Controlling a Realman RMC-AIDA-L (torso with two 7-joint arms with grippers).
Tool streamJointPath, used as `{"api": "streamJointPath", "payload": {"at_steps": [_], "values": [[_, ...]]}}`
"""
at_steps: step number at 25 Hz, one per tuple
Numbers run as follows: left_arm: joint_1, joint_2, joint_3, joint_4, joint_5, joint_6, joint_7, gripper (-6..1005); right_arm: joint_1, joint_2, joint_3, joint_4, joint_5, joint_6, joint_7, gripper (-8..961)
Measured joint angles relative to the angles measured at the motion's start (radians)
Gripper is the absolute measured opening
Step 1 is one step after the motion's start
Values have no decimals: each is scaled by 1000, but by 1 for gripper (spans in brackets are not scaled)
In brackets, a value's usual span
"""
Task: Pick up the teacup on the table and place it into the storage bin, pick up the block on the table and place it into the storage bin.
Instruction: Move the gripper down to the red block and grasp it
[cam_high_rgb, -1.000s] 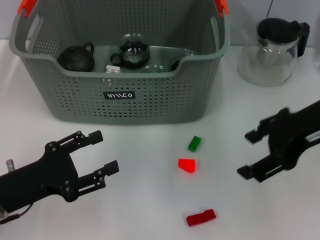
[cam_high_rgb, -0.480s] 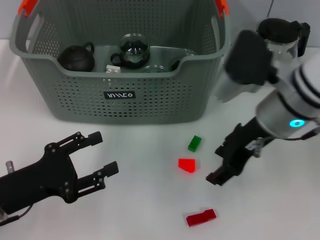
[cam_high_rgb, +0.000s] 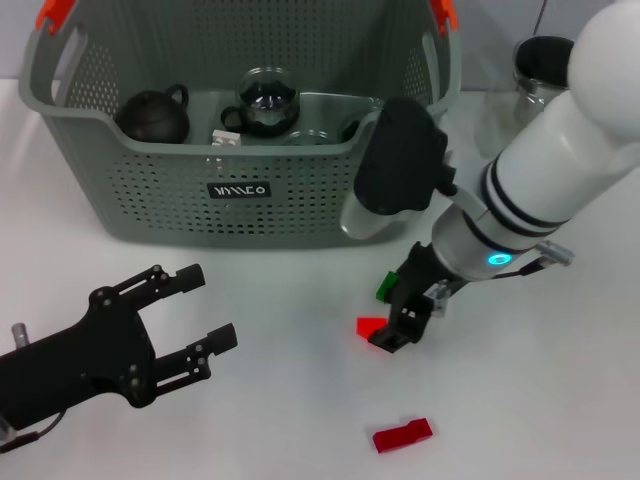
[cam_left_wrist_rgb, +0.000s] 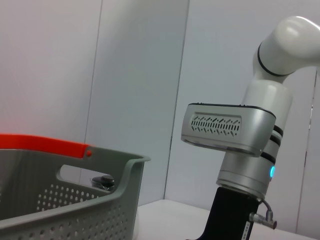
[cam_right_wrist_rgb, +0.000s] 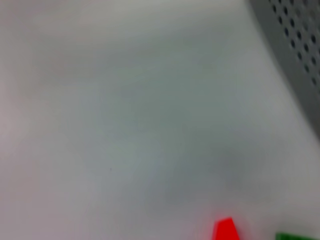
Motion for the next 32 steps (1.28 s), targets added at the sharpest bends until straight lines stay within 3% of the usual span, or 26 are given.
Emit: {"api": "streamJointPath", "payload": {"at_steps": [9,32], "values": [[5,0,-12,-1,0,-1,3,763,61,0,-24,163,82,87,-1,583],[8,-2,-12,-6,0,-2,5,763,57,-1,-36,171,100,56,25,555]]}}
